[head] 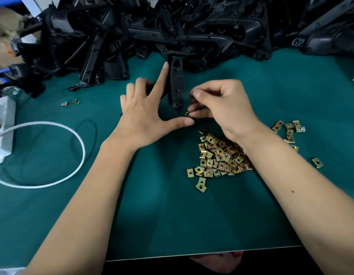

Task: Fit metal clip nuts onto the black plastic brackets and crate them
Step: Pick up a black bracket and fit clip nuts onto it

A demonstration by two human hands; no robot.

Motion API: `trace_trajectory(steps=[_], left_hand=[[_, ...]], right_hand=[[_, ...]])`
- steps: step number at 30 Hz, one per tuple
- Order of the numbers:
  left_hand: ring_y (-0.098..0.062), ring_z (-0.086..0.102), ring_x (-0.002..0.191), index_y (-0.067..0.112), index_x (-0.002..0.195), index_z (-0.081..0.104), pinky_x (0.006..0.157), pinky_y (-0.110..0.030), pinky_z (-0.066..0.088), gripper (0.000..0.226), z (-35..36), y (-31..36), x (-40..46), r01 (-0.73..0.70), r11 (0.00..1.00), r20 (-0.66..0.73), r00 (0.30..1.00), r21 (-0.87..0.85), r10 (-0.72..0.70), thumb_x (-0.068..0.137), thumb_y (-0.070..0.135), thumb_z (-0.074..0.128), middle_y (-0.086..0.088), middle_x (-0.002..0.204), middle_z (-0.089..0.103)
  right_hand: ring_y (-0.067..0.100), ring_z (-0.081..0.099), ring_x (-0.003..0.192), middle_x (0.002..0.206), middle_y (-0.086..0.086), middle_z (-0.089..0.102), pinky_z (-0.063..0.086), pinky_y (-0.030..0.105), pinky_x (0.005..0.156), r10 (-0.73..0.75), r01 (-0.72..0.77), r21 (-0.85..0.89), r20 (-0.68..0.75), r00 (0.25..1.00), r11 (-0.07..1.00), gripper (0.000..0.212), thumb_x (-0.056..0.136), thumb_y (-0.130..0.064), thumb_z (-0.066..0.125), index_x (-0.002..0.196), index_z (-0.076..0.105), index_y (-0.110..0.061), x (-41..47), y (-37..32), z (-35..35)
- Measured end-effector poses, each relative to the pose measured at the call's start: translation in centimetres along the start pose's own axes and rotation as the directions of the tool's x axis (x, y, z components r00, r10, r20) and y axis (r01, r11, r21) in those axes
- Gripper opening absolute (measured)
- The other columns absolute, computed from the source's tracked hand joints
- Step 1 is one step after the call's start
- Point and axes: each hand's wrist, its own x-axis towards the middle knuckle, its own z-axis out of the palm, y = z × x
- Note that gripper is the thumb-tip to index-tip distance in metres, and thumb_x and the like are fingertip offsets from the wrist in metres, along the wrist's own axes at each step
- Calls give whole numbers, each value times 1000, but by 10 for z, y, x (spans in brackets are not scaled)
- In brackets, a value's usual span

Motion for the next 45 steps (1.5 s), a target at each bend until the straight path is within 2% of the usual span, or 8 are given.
trace_trajectory(steps=[3, 9, 12, 19, 26, 36, 42, 45], left_hand=[[-25, 35, 112, 44, 163, 4, 94, -36, 23, 106, -1, -1, 0, -17, 1000, -19, 1000, -3, 17, 74, 100, 20, -5, 129, 40], [-26, 39, 110, 47, 162, 8, 94, -38, 28, 94, 4, -1, 1, -36, 998, -21, 999, 47, 37, 82, 90, 31, -4, 122, 46], [-25, 37, 106, 48, 161, 10, 92, -37, 27, 93, 4, -2, 3, -26, 1000, -27, 999, 16, 26, 81, 92, 26, -2, 117, 48], [-18, 32, 100, 51, 160, 17, 92, -34, 26, 90, 3, -2, 2, -27, 999, -13, 1000, -46, 27, 81, 93, 26, 3, 110, 49], [-19, 36, 100, 49, 158, 26, 95, -38, 33, 88, 4, 1, 4, -22, 995, -24, 1000, -98, 20, 81, 92, 29, 3, 108, 52], [-30, 46, 110, 45, 158, 31, 95, -43, 37, 93, 7, 17, 4, -45, 999, -6, 999, -27, 45, 78, 90, 33, -6, 117, 56], [-31, 48, 106, 45, 158, 32, 94, -44, 41, 96, 9, 11, 10, -5, 999, -57, 998, 41, 7, 76, 94, 34, -6, 112, 60], [-34, 50, 108, 45, 158, 33, 94, -47, 45, 98, 3, 1, 12, 109, 993, -96, 990, 47, -104, 73, 95, 33, -9, 113, 60]], right_hand=[[20, 73, 65, 77, 11, 73, 60, 27, 62, 1, -1, -4, 24, 1000, 1000, 12, 95, 2, 68, 105, 74, 1, 0, -1, -1], [20, 74, 68, 77, 11, 75, 59, 25, 65, 29, -28, -28, 35, 999, 999, 9, 94, 5, 68, 97, 75, -1, 0, 2, -2], [23, 76, 72, 79, 11, 76, 59, 25, 66, 37, -35, -68, 27, 999, 997, 13, 92, 7, 69, 95, 75, -4, 0, 2, -2], [22, 76, 69, 76, 8, 76, 59, 26, 60, -19, 19, -15, -27, 999, 1000, 15, 87, 3, 77, 95, 68, -5, -2, 1, 2], [20, 73, 63, 68, 5, 72, 57, 26, 57, -2, 4, 28, -67, 998, 1000, 15, 86, 3, 78, 86, 66, -6, -5, 2, 5], [14, 64, 55, 66, 2, 70, 50, 23, 51, 16, -18, -45, -33, 999, 999, 22, 83, 2, 80, 93, 63, -8, -2, 0, -3], [19, 72, 59, 77, 4, 78, 53, 25, 52, 8, -17, -243, -36, 999, 970, 17, 91, -11, 77, 102, 64, -10, 1, -6, -7], [11, 67, 53, 72, -1, 76, 48, 19, 49, -28, 105, -561, 144, 989, 821, 10, 90, -23, 79, 88, 71, -17, 6, -16, -28]])
